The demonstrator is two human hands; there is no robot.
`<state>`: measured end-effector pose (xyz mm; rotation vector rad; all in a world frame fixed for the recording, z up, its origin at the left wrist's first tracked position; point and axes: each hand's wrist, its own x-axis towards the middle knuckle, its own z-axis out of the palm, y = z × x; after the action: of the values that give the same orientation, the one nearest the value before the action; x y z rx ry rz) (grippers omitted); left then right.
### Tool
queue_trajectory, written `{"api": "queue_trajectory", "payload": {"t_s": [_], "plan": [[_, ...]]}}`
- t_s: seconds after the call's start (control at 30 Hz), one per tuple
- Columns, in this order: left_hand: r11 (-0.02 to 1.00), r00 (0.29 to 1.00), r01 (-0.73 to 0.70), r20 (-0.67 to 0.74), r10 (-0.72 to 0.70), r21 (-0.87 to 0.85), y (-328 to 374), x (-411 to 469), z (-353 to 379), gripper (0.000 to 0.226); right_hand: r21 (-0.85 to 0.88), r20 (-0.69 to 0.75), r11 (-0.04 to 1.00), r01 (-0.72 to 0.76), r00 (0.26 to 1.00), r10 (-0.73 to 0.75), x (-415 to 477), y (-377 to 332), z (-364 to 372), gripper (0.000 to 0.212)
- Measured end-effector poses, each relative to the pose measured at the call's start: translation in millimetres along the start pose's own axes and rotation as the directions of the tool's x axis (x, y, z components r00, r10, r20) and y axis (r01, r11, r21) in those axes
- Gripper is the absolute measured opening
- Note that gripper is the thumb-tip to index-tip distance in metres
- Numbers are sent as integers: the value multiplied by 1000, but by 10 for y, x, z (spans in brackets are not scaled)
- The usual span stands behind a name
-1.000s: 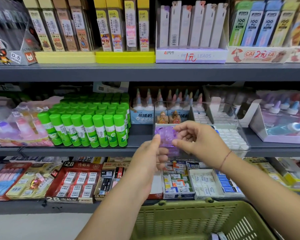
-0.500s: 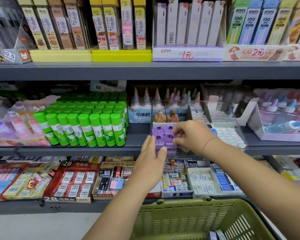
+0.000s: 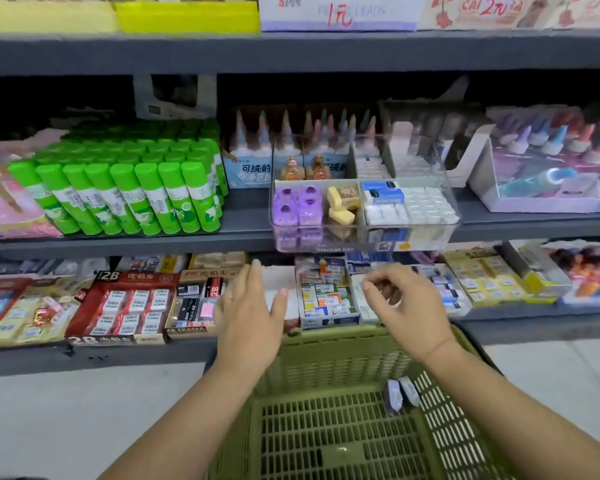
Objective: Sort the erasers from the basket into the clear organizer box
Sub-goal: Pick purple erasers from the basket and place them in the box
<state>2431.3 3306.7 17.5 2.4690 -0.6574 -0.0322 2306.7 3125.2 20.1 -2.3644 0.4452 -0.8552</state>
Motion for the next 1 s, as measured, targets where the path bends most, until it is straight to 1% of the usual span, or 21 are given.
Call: {"api": "queue_trajectory", "payload": {"t_s": [0.03,0.07,0.13,0.17,0.23,0.3,0.33,0.4,0.47,0.57,0.67,0.73,0.8,0.9,0.97,1.0], "plan": [[995,1000,16,10,-17,95,-138,-50,58,64,-34,80,994,-103,991,105,-183,202,74,7],[983,999,44,22,-49,180,-288,-113,104,65,-110,180,975,-195,960,213,-367,411,154,11],[948,990,109,53,-130,299,-614,-250,169,66,-296,347,904,-307,848,401,-723,838,281,34],[939,982,139,79,-172,314,-770,-310,190,67,-349,391,868,-353,787,477,-870,1026,321,47],[957,955,186,190,-229,221,-999,-408,236,68,-408,422,800,-440,686,593,-1100,1312,366,64],[974,925,209,307,-224,83,-1109,-507,311,69,-463,424,746,-478,620,660,-1276,1494,420,71],[977,925,209,315,-213,46,-1136,-550,354,68,-492,416,726,-480,602,681,-1339,1550,461,72],[979,948,203,242,-205,33,-1173,-607,427,64,-535,409,694,-481,571,712,-1442,1601,567,76],[981,965,188,175,-194,51,-1196,-623,472,60,-540,400,667,-514,540,740,-1543,1630,676,74],[981,966,187,173,-194,52,-1203,-660,554,60,-557,360,603,-570,489,795,-1697,1680,807,70],[984,972,169,156,-174,50,-1212,-697,603,62,-581,283,551,-599,486,827,-1789,1692,938,71],[984,973,169,148,-175,53,-1249,-689,602,64,-590,222,525,-614,502,836,-1789,1674,1018,60],[983,971,172,155,-179,62,-1284,-705,611,65,-571,208,515,-639,494,844,-1801,1663,1074,48],[980,965,188,177,-196,61,-1300,-744,647,68,-507,304,540,-672,447,841,-1823,1556,1112,43],[980,960,190,195,-199,67,-1314,-742,654,69,-453,417,591,-667,427,802,-1795,1343,1145,38],[977,954,199,212,-211,76,-1310,-733,640,69,-404,480,627,-666,429,766,-1762,1207,1168,36]]}}
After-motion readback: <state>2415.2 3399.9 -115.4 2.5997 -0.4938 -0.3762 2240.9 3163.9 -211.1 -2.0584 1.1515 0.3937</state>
